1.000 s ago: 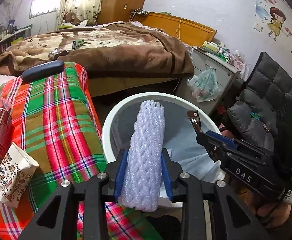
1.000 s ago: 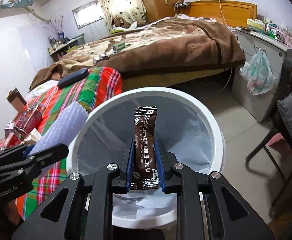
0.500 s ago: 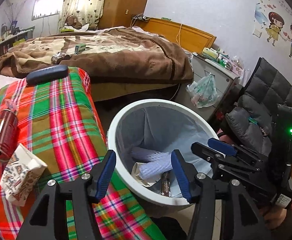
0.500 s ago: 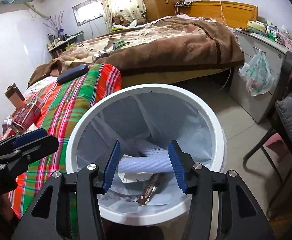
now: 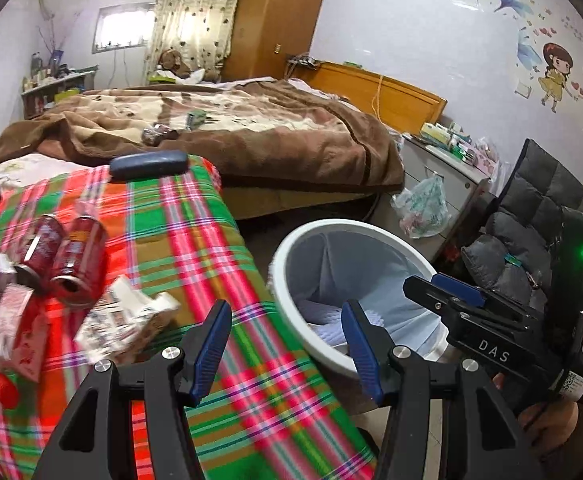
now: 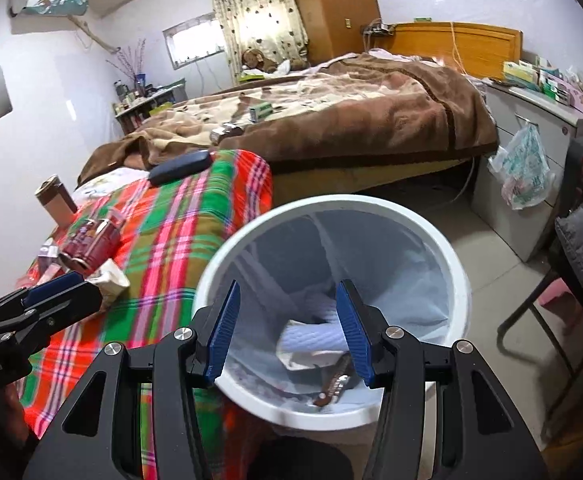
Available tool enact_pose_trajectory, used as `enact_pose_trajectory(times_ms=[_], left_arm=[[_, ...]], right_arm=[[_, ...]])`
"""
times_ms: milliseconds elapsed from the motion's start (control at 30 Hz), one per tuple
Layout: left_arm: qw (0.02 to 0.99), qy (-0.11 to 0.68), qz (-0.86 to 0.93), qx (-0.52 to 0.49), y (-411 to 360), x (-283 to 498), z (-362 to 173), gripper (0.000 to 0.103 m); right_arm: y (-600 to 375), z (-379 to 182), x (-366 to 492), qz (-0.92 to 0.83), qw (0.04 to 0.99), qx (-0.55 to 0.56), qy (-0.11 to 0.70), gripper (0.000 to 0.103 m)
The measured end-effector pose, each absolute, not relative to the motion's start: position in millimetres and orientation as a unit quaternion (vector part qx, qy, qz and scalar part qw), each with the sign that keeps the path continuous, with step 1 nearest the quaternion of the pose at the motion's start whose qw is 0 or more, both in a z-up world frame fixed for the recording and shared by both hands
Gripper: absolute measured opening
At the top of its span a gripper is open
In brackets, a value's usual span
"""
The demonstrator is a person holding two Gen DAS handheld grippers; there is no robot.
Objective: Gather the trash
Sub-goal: 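Move both tools back toward the crumpled patterned paper cup on the bedspread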
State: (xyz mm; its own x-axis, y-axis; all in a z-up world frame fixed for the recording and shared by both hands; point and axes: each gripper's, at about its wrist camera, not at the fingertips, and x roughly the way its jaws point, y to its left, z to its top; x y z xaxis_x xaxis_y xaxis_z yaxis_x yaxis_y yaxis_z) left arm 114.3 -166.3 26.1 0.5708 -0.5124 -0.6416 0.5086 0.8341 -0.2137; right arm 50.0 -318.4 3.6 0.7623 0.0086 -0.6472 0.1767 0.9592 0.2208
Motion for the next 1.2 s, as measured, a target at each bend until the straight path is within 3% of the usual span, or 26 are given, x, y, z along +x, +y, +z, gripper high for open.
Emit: enact_pose_trajectory(times_ms=[1200], left_arm=[[0.922, 0.366, -0.058, -0.113, 75, 112, 3, 0.063]], right_arm=[[-187, -12, 99, 0.101, 0.909, 0.132, 0.383, 0.052]])
